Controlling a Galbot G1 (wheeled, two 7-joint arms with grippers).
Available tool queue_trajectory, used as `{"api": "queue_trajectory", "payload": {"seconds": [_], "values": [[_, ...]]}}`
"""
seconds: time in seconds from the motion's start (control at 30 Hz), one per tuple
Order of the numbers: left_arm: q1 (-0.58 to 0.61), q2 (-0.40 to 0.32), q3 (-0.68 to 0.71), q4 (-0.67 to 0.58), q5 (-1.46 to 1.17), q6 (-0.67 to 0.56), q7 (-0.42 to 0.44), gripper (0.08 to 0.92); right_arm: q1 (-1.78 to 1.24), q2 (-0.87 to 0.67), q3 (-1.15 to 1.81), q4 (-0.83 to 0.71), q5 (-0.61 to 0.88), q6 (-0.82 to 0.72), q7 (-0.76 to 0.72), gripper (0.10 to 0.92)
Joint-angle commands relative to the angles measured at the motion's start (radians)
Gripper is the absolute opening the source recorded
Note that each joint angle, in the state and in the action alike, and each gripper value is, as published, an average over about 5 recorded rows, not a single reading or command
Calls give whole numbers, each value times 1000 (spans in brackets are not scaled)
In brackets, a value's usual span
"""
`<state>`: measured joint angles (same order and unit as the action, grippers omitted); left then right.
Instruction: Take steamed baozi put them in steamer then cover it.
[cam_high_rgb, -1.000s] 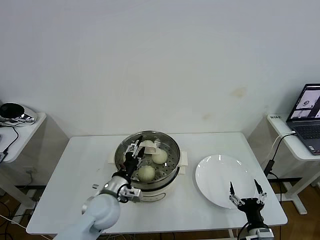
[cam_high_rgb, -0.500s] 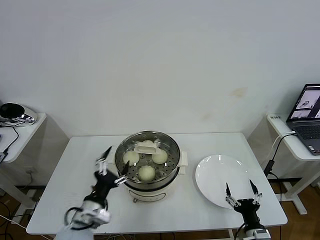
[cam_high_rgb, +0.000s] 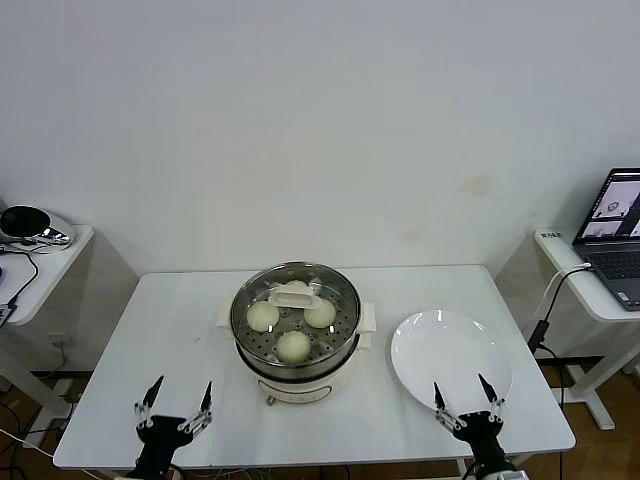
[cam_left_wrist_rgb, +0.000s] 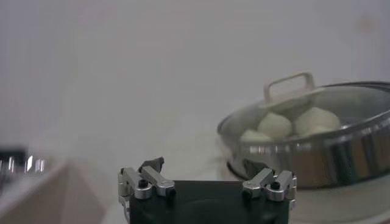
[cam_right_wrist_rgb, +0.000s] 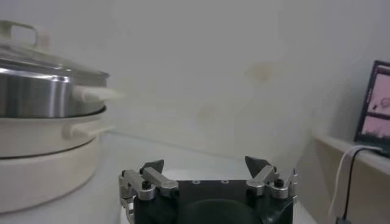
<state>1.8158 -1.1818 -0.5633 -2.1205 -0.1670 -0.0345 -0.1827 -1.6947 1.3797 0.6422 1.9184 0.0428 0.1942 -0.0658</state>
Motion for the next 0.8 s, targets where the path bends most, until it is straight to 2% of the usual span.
{"api": "queue_trajectory", "payload": {"seconds": [0.03,0.4,0.8], "values": [[103,-55,-52,81,-165,-86,-5,823,-38,-32,-39,15,40,-3,6,823],[95,-57,-81,106,-167,-84,10,823,-63,-24,-50,52,97,-27,7,823],[87,-61,-87,112,-163,-77,23,823,-67,-18,-72,52,72,-29,20,823]]}}
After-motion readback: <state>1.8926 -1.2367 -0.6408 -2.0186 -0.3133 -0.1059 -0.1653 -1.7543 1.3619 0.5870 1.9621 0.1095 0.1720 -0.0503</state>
